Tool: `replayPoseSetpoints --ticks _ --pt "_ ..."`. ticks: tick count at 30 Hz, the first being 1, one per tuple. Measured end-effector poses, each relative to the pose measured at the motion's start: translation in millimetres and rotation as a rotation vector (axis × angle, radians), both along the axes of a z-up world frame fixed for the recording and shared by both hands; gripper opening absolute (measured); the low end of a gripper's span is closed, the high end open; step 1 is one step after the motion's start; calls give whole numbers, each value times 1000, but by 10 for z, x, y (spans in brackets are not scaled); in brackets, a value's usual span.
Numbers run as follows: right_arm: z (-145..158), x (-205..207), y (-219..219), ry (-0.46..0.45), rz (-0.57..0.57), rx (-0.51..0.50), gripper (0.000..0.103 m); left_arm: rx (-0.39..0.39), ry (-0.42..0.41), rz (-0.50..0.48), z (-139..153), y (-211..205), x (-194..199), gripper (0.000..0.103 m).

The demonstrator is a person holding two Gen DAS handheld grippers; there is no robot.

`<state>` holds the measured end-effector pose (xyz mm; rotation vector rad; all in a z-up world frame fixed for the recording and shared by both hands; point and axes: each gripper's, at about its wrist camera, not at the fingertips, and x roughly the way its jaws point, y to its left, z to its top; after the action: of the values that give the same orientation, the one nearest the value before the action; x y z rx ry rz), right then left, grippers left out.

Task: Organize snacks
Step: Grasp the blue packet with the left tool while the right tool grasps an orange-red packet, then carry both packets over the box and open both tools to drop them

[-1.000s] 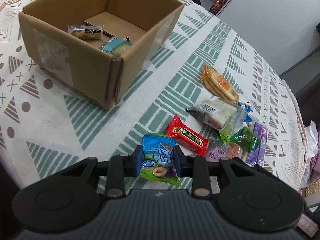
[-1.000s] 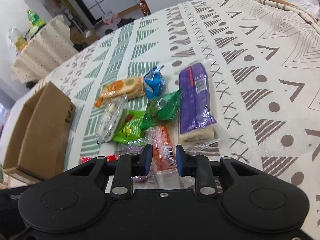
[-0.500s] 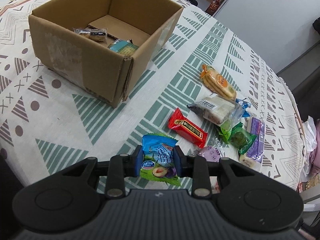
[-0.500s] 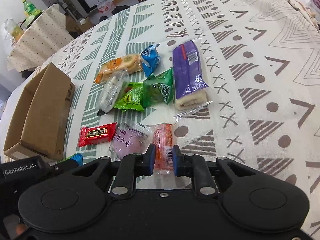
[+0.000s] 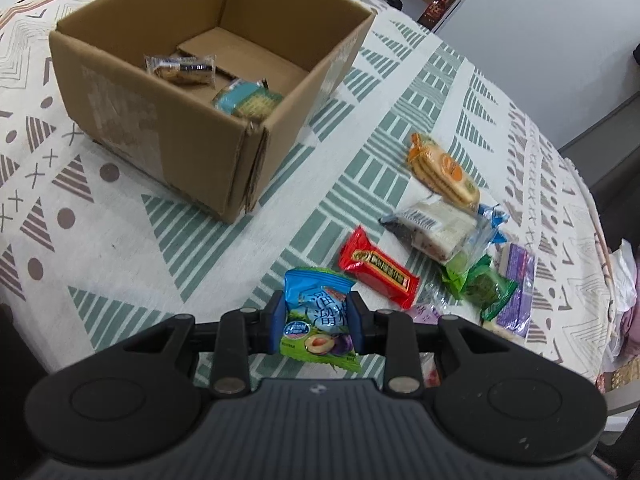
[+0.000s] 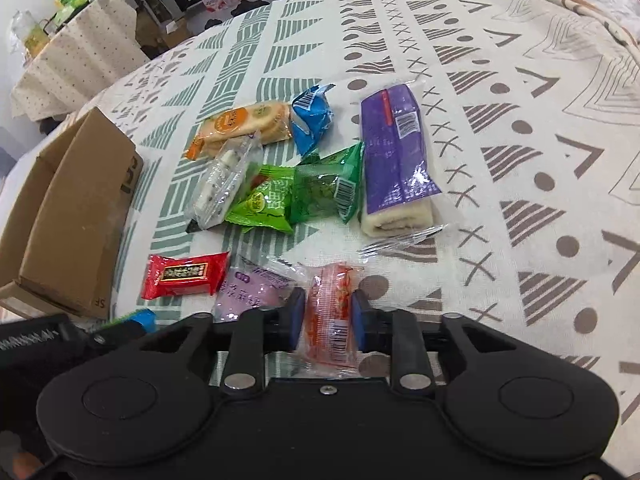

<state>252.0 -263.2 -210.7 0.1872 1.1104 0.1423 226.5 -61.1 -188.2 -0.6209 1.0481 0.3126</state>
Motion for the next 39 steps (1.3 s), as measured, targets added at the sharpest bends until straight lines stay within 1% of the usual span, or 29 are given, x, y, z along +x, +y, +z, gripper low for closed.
replayPoseSetpoints --ticks 6,11,17,19,25,29,32,35,39 --pt "82 -34 -4 -16 -1 21 20 26 -38 -3 121 39 -5 31" --pt "223 -85 -29 -69 -13 39 20 47 -55 -3 247 72 -56 31" --pt "394 -128 -93 -146 -26 118 19 79 -94 -6 445 77 -135 31" --pt "417 -131 -95 -154 -22 139 19 88 -107 -5 506 88 -157 31" --pt "523 -180 -24 -200 23 217 19 129 -144 2 698 166 -227 31" --pt "628 -199 93 -242 81 299 19 152 -169 13 808 248 -264 31" --pt "704 -226 210 -281 126 312 19 162 -180 21 867 309 -281 31" --pt "734 -224 283 -289 141 338 19 170 -194 27 927 388 -296 31" --pt "772 -236 392 -307 161 335 19 172 -204 41 987 500 -324 31"
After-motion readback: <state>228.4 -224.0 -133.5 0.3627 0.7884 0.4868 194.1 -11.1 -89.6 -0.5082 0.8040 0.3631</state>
